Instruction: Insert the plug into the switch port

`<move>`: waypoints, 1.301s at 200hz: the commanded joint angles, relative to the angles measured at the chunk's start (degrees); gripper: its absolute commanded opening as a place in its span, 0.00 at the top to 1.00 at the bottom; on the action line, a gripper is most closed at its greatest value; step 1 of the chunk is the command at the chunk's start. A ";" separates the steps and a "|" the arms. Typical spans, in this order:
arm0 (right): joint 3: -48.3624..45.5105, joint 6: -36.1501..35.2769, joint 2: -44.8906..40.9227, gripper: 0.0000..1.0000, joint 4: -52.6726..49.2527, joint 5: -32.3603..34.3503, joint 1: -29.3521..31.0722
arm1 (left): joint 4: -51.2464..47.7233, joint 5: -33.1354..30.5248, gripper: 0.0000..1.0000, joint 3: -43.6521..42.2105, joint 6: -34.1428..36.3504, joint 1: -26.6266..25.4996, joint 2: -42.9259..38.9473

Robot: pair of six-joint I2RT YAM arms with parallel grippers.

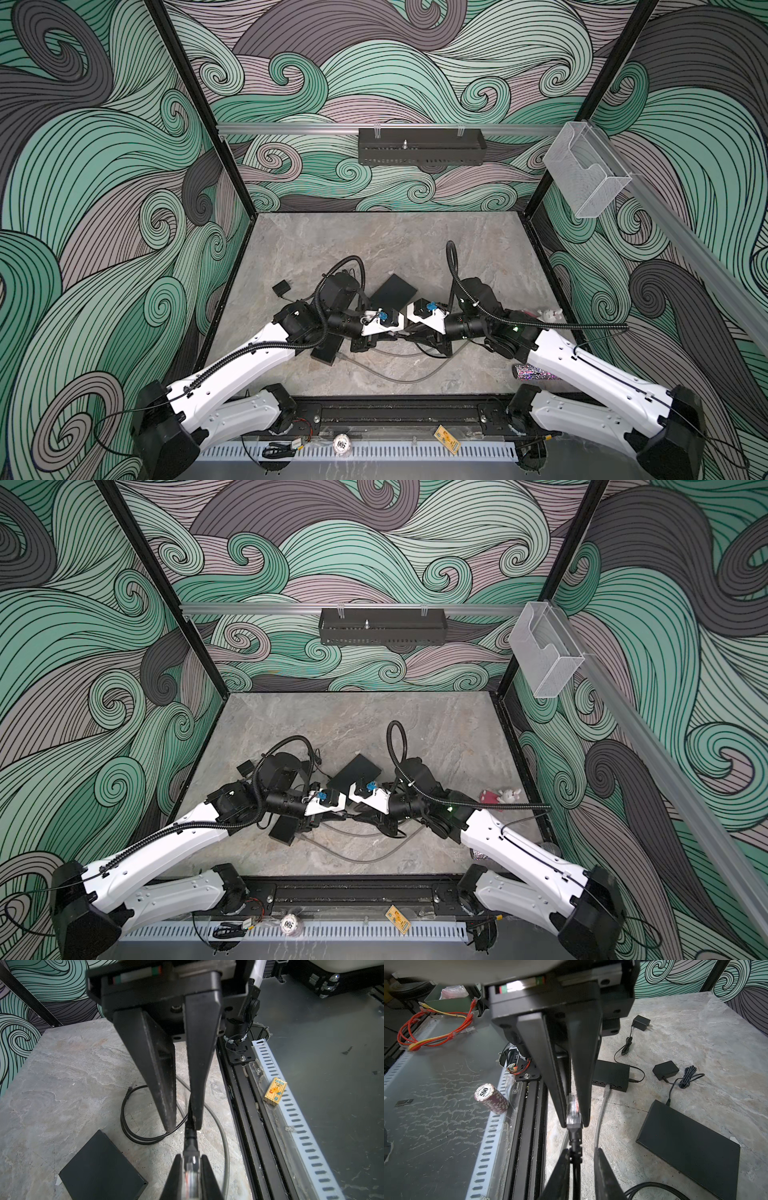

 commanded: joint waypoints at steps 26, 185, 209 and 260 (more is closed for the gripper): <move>-0.19 -1.26 -0.47 0.80 0.13 0.04 1.72 | 0.94 2.72 0.95 -0.10 0.33 0.26 0.67; -0.21 -2.18 0.33 0.78 -2.02 6.39 4.65 | 0.99 2.46 0.96 -0.10 0.41 0.26 0.00; -0.23 -1.98 0.70 0.78 -2.22 8.03 5.12 | 0.95 2.29 0.96 -0.01 0.35 0.26 -0.14; -2.18 -0.18 0.00 0.81 0.09 7.80 5.42 | 0.89 1.82 0.96 0.00 0.15 0.26 -0.52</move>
